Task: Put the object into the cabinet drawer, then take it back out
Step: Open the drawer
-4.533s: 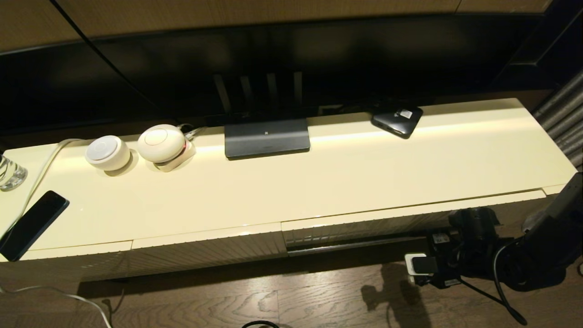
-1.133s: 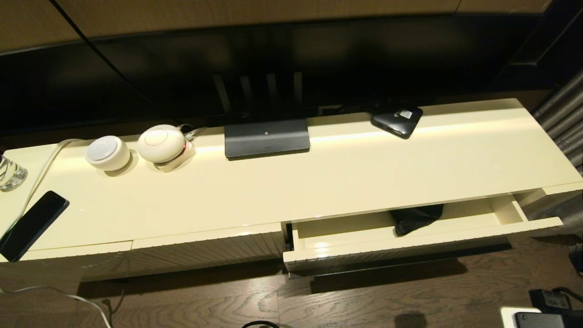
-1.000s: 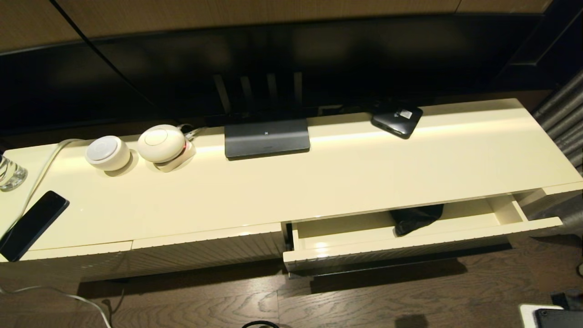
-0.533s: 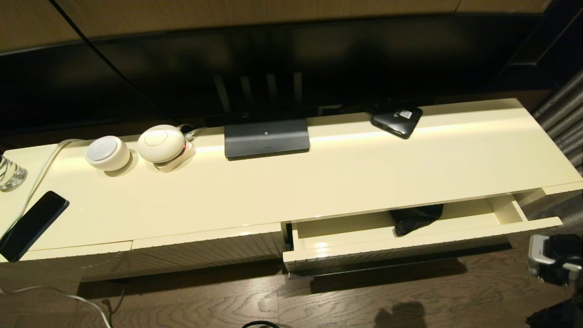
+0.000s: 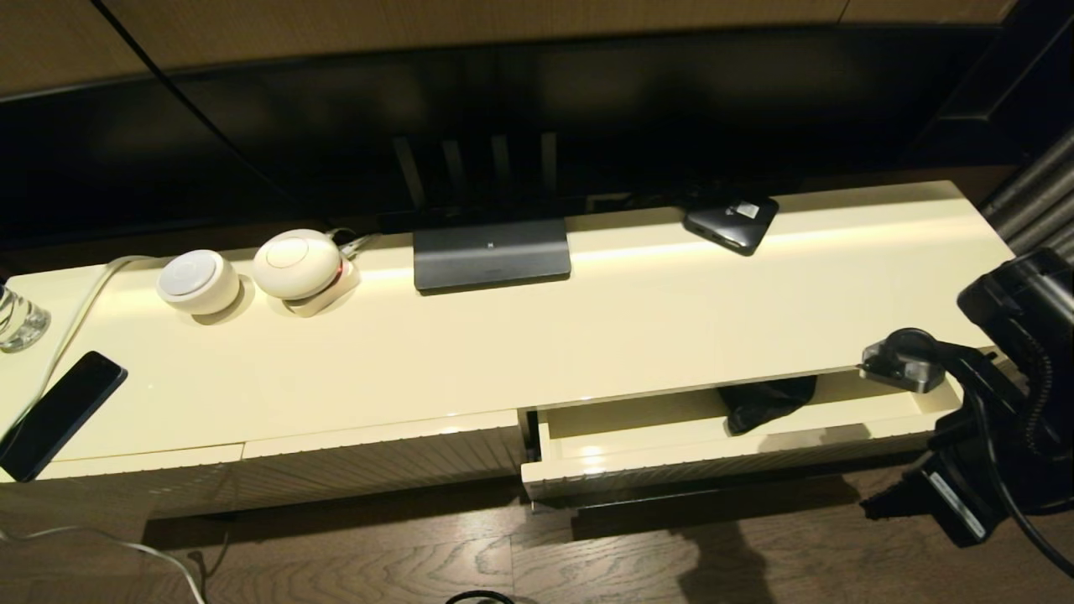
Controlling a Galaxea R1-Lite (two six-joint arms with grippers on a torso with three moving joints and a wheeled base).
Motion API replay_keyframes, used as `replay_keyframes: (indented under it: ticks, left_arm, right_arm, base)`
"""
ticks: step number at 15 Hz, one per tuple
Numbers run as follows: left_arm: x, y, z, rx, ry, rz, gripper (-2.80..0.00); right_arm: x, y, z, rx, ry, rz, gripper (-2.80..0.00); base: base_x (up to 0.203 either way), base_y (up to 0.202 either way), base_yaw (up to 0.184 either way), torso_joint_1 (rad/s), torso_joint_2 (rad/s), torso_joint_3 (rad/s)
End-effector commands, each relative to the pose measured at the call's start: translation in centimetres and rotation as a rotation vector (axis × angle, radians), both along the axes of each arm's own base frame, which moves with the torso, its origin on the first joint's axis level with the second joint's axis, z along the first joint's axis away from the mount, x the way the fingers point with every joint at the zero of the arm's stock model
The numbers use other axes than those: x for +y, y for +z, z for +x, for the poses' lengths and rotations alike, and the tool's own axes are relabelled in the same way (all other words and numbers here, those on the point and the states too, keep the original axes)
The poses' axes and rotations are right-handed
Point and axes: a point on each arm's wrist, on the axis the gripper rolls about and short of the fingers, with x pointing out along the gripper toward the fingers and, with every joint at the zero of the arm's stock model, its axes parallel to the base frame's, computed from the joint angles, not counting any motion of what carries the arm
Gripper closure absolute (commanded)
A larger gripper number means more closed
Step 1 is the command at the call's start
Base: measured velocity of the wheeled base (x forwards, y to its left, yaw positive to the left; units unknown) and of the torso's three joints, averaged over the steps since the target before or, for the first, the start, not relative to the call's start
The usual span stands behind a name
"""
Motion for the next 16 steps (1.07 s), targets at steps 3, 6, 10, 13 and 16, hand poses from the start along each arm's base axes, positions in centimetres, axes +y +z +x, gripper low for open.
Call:
replay_keyframes:
  ticks: [3,6,10,13,16]
  left_arm:
    - [0.0,-0.1,0.0,0.005,0.001,0.000,0.00]
    - [0.0,-0.1,0.0,0.005,0.001,0.000,0.00]
    - [0.0,-0.1,0.0,0.005,0.001,0.000,0.00]
    - [0.0,-0.1,0.0,0.005,0.001,0.000,0.00]
    - [0.0,-0.1,0.0,0.005,0.001,0.000,0.00]
  right_arm:
    - [1.1,-1.5,4.6,0.044,-0.115,-0.014,0.00]
    - [1.3,-1.5,5.9,0.035,-0.178,-0.020,0.00]
    - [1.3,-1.4,6.9,0.027,-0.203,-0.014,0.00]
    - [1.0,-1.6,7.9,0.004,-0.251,-0.035,0.00]
    - [0.8,-1.6,8.3,-0.013,-0.260,-0.031,0.00]
  base:
    - [0.000,0.000,0.000,0.000,0.00,0.000]
    - [0.000,0.000,0.000,0.000,0.00,0.000]
    - [0.000,0.000,0.000,0.000,0.00,0.000]
    - [0.000,0.000,0.000,0.000,0.00,0.000]
    - [0.000,0.000,0.000,0.000,0.00,0.000]
